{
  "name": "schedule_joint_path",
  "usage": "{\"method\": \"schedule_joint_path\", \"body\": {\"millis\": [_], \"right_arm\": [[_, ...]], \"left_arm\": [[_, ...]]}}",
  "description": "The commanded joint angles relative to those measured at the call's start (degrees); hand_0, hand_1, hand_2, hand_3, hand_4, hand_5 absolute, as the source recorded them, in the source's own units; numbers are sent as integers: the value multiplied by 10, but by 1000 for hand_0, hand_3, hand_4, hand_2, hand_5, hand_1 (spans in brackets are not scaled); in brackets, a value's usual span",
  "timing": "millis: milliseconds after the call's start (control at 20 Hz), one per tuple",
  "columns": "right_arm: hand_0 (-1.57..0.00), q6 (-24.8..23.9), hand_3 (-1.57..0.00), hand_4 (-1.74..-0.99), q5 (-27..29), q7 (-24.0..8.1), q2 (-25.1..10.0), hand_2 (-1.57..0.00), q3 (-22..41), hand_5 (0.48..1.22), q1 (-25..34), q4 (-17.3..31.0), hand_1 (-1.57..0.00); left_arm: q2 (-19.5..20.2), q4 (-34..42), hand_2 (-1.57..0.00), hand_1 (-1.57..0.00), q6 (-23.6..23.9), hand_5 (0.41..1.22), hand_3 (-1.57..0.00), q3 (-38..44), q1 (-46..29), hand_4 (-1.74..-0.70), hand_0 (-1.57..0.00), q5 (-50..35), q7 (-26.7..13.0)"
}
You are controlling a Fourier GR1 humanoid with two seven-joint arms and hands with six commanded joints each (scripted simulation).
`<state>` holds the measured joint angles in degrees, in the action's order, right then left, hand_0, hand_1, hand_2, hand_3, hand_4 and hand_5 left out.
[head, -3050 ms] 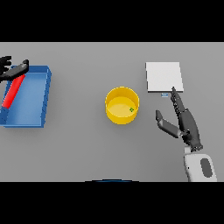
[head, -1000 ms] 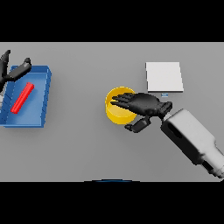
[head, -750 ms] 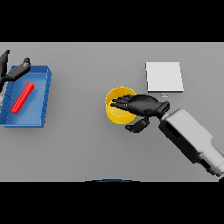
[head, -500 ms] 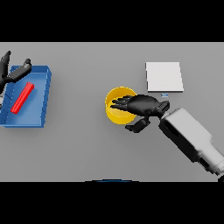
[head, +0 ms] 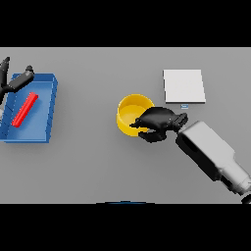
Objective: Pick up the red beaker and tilt it to pour out 1 green nut into yellow bowl. Pick up the yellow bowl and place it on the metallic measuring scale.
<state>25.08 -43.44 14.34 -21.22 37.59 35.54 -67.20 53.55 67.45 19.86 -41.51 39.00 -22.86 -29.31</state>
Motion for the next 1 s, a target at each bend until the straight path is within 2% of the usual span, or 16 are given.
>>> {"method": "schedule_joint_path", "body": {"millis": [0, 150, 200, 350, 500, 550, 600, 650, 750, 850, 950], "right_arm": [[-938, 9, -978, -1521, 3, -16, 3, -787, 1, 1108, -2, -8, -806], [-1247, 8, -1054, -1621, 8, -11, -1, -1169, 3, 1163, 0, -6, -1179], [-1312, 11, -1089, -1642, 9, -1, -8, -1250, 2, 1175, 1, -7, -1258], [-1438, 14, -1153, -1683, 15, -20, -14, -1406, -1, 1197, -2, -25, -1411], [-1503, 31, -1307, -1705, 29, -33, -25, -1487, -10, 1209, 4, -51, -1489], [-1517, 36, -1350, -1711, 36, -27, -31, -1504, -16, 1211, 6, -57, -1505], [-1528, 44, -1357, -1714, 44, -29, -42, -1517, -24, 1213, 10, -66, -1518], [-1536, 51, -1356, -1717, 48, -46, -41, -1528, -27, 1215, 13, -74, -1529], [-1549, 59, -1325, -1721, 55, -45, -57, -1543, -33, 1217, 21, -89, -1544], [-1557, 70, -1309, -1722, 62, -72, -49, -1553, -35, 1218, 34, -85, -1554], [-1562, 74, -1353, -1724, 67, -84, -36, -1559, -33, 1218, 56, -70, -1551]], "left_arm": [[1, -7, 1, 1, -5, 733, 1, 5, 1, -791, 1, -4, 9], [2, -4, 1, 1, -6, 735, 1, 4, -5, -793, 1, -4, 20], [4, 3, 1, 1, -4, 734, 1, 3, -3, -793, 1, -2, 16], [-5, -4, 1, 1, -8, 727, 1, 3, 2, -790, 1, -5, 14], [-2, -1, 1, 1, -1, 726, 1, 2, 0, -785, 1, 0, 9], [0, -3, 1, 1, -6, 727, 1, 1, 4, -783, 1, 0, 8], [-3, -4, 1, 1, -3, 727, 1, 1, 7, -784, 1, 1, 3], [-3, -2, 1, 1, -2, 729, 1, 1, 2, -785, 1, 0, 9], [0, -5, 1, 1, -6, 733, 1, 4, 8, -788, 1, 0, 10], [4, -5, 1, 1, -9, 737, 1, 10, 3, -797, 1, -6, 22], [4, -8, 1, 1, -11, 737, 1, 9, 6, -800, 1, -4, 25]]}}
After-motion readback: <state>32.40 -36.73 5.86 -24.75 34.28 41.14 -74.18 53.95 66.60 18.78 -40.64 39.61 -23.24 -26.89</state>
